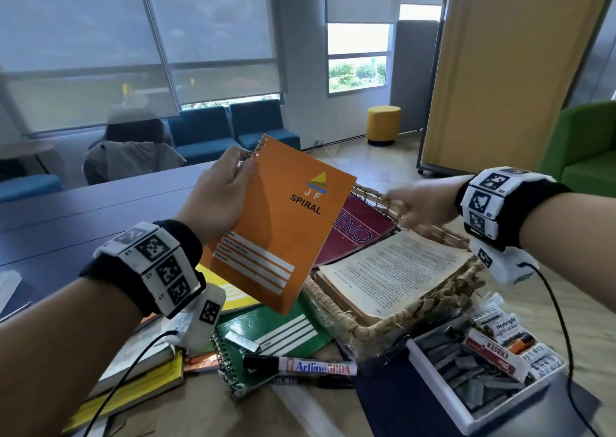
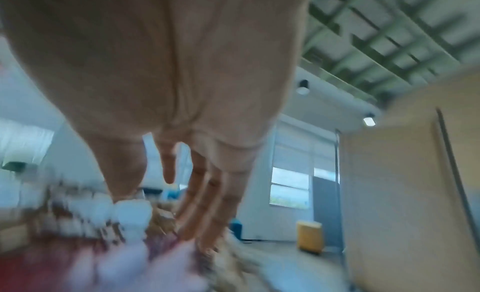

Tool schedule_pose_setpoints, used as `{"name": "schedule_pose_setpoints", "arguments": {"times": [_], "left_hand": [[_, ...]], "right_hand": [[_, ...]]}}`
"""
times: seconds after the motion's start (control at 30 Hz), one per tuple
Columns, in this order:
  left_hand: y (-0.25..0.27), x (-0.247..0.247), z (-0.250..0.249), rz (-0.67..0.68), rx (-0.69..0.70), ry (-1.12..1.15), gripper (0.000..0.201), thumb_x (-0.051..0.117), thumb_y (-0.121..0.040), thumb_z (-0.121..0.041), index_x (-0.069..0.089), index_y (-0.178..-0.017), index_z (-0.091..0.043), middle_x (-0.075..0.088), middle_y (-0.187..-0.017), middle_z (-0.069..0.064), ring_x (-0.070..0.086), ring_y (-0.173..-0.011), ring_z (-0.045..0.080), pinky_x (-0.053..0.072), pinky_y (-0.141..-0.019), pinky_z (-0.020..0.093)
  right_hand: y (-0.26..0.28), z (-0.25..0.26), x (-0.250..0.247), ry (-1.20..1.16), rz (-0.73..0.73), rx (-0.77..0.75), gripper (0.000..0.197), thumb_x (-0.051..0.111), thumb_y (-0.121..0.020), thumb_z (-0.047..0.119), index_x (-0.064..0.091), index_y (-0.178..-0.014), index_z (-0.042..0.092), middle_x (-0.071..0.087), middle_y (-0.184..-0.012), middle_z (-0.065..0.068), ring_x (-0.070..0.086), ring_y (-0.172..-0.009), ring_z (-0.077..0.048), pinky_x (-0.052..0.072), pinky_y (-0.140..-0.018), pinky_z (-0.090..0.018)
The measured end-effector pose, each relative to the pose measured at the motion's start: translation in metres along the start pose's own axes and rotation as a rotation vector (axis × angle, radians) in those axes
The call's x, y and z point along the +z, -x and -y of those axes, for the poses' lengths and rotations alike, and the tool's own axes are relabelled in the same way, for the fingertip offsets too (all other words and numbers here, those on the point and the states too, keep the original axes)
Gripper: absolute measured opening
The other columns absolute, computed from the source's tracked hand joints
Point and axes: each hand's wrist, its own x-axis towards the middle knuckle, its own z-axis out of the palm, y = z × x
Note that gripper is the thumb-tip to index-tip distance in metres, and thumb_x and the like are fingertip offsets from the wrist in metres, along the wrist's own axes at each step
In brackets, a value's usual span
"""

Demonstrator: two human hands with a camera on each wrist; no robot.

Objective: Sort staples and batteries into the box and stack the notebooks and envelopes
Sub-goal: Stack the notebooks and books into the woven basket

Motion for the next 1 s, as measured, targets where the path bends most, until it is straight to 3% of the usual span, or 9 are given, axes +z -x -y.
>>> {"name": "schedule_pose_setpoints", "arguments": {"times": [0.13, 0.2, 0.27, 0.4, 0.63, 0.8, 0.87, 0.93, 1.0], "left_hand": [[0.001, 0.005, -0.006, 0.029, 0.016, 0.017, 0.022, 0.036, -0.110, -0.041, 0.051, -0.117, -0.027, 0.066, -0.099, 0.004, 0.068, -0.086, 0.027, 0.060, -0.077, 0.046], [0.000, 0.009, -0.010, 0.025, 0.037, 0.018, 0.021, 0.037, -0.110, -0.039, 0.051, -0.118, -0.026, 0.065, -0.099, 0.000, 0.067, -0.086, 0.022, 0.058, -0.072, 0.038], [-0.001, 0.011, -0.013, 0.005, 0.055, 0.005, 0.020, 0.037, -0.110, -0.038, 0.051, -0.119, -0.027, 0.062, -0.097, -0.007, 0.064, -0.085, 0.013, 0.050, -0.066, 0.026], [-0.002, 0.011, -0.015, -0.028, 0.070, 0.037, 0.021, 0.039, -0.110, -0.038, 0.054, -0.120, -0.026, 0.065, -0.095, -0.007, 0.065, -0.083, 0.009, 0.046, -0.063, 0.022], [-0.002, 0.011, 0.003, 0.001, 0.038, 0.027, 0.035, 0.058, -0.103, -0.031, 0.050, -0.136, -0.024, 0.064, -0.094, -0.006, 0.066, -0.084, 0.010, 0.050, -0.073, 0.025], [-0.002, 0.031, 0.019, 0.311, -0.001, -0.227, 0.064, 0.065, -0.098, -0.035, 0.036, -0.154, -0.023, 0.046, -0.144, 0.009, 0.049, -0.128, 0.025, 0.041, -0.102, 0.032], [0.002, 0.043, 0.023, 0.513, -0.002, -0.357, 0.072, 0.060, -0.099, -0.047, 0.027, -0.159, -0.025, 0.030, -0.160, 0.004, 0.038, -0.142, 0.026, 0.034, -0.118, 0.041], [0.004, 0.055, 0.030, 0.673, -0.012, -0.514, 0.077, 0.049, -0.100, -0.059, 0.018, -0.162, -0.026, 0.010, -0.170, -0.001, 0.011, -0.156, 0.027, 0.015, -0.126, 0.052], [0.003, 0.064, 0.036, 0.751, -0.067, -0.549, 0.079, 0.041, -0.100, -0.065, 0.014, -0.163, -0.026, -0.005, -0.171, -0.003, -0.017, -0.156, 0.024, -0.002, -0.126, 0.055]], "right_hand": [[0.010, 0.029, -0.025, -0.867, -0.135, -0.223, 0.031, 0.047, -0.108, 0.020, 0.058, -0.138, 0.018, 0.066, -0.118, -0.023, 0.067, -0.090, -0.025, 0.060, -0.078, -0.037], [0.019, 0.048, -0.036, -1.037, -0.080, -0.304, 0.033, 0.046, -0.108, 0.033, 0.061, -0.135, 0.022, 0.068, -0.119, -0.021, 0.068, -0.096, -0.030, 0.060, -0.086, -0.046], [0.022, 0.061, -0.037, -0.978, -0.045, -0.373, 0.032, 0.050, -0.107, 0.035, 0.060, -0.134, 0.022, 0.072, -0.117, -0.013, 0.072, -0.096, -0.030, 0.061, -0.084, -0.046], [0.012, 0.069, -0.034, -0.941, -0.249, -0.398, 0.023, 0.052, -0.105, 0.007, 0.056, -0.127, 0.012, 0.073, -0.109, -0.023, 0.072, -0.080, -0.032, 0.061, -0.073, -0.049], [-0.003, 0.030, -0.033, -1.112, -0.497, -0.170, 0.022, 0.050, -0.106, 0.007, 0.059, -0.123, 0.017, 0.071, -0.103, -0.012, 0.071, -0.074, -0.021, 0.061, -0.056, -0.034], [-0.037, -0.004, -0.009, -1.059, -0.485, 0.092, 0.020, 0.050, -0.103, 0.000, 0.060, -0.114, 0.013, 0.069, -0.115, -0.027, 0.070, -0.082, -0.035, 0.060, -0.075, -0.053], [-0.045, -0.008, 0.000, -0.963, -0.386, 0.147, 0.026, 0.047, -0.103, -0.003, 0.061, -0.116, 0.013, 0.071, -0.105, -0.027, 0.069, -0.078, -0.034, 0.059, -0.069, -0.047], [-0.055, -0.003, 0.006, -0.785, -0.289, 0.159, 0.033, 0.046, -0.103, -0.005, 0.058, -0.129, 0.012, 0.069, -0.098, -0.020, 0.065, -0.076, -0.031, 0.054, -0.064, -0.040], [-0.063, 0.007, 0.008, -0.665, -0.212, 0.227, 0.041, 0.046, -0.105, 0.000, 0.048, -0.145, 0.010, 0.063, -0.116, -0.020, 0.063, -0.101, -0.034, 0.049, -0.088, -0.044]]}}
